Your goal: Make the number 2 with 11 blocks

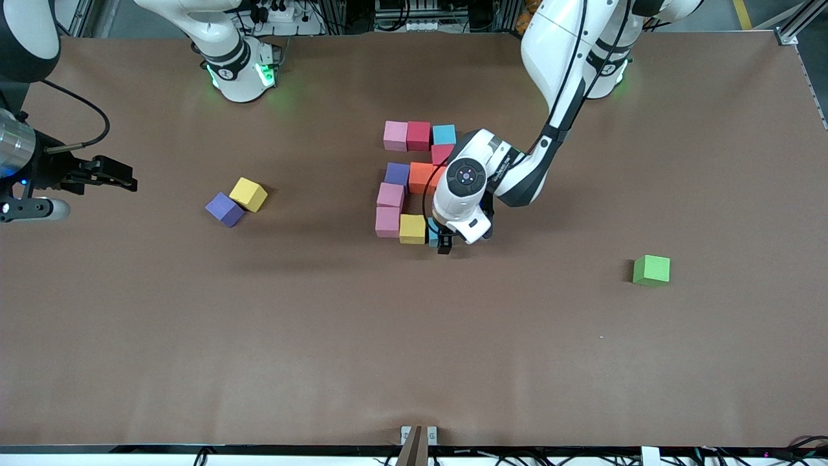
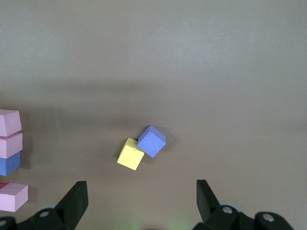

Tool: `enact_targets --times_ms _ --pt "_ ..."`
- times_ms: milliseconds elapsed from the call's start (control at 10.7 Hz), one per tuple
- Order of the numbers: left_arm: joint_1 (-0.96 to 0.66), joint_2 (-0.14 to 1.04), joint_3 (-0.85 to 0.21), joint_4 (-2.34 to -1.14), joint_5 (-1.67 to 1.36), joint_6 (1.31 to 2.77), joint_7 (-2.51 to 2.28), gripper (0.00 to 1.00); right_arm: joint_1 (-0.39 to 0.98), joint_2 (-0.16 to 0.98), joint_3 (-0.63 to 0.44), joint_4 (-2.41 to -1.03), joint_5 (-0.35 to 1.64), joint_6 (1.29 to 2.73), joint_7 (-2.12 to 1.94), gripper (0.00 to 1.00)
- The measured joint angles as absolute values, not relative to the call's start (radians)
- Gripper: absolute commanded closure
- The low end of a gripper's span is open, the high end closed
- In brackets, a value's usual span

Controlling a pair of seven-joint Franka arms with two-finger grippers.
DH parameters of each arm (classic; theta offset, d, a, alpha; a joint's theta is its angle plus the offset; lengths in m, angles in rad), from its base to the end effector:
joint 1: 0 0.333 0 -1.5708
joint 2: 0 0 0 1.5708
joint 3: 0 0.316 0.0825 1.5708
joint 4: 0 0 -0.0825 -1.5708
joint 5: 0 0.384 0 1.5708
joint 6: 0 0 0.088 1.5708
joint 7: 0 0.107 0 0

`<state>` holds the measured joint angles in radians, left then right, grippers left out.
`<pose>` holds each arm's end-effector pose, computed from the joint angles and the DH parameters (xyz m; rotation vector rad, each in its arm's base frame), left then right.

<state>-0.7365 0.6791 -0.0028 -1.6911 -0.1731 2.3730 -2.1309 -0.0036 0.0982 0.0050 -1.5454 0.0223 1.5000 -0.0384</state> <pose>0.4998 -0.4580 0.2026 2.2627 2.1434 -0.1883 0.5738 0.0032 0.5753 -3.1076 -0.0618 0.2229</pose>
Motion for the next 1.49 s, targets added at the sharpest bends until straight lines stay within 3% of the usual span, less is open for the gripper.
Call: enact_targets --times_ms 467,933,1493 --pt "-0.736 0.663 -0.002 -1.643 -0.064 2.373 -2.112 0.00 -0.002 0.098 0.015 -1.545 0.023 1.500 -0.038 0.00" --pt "-0.678 0.541 0.016 -1.632 -0.060 2.332 -1.715 0.00 -0.002 0.098 0.016 -1.545 0.023 1.499 -0.038 0.00" --pt "-0.481 0.373 0.002 -1.629 -0.059 2.063 -1.114 0.00 -0.001 0.098 0.017 -1.545 0.023 1.496 -0.038 0.00"
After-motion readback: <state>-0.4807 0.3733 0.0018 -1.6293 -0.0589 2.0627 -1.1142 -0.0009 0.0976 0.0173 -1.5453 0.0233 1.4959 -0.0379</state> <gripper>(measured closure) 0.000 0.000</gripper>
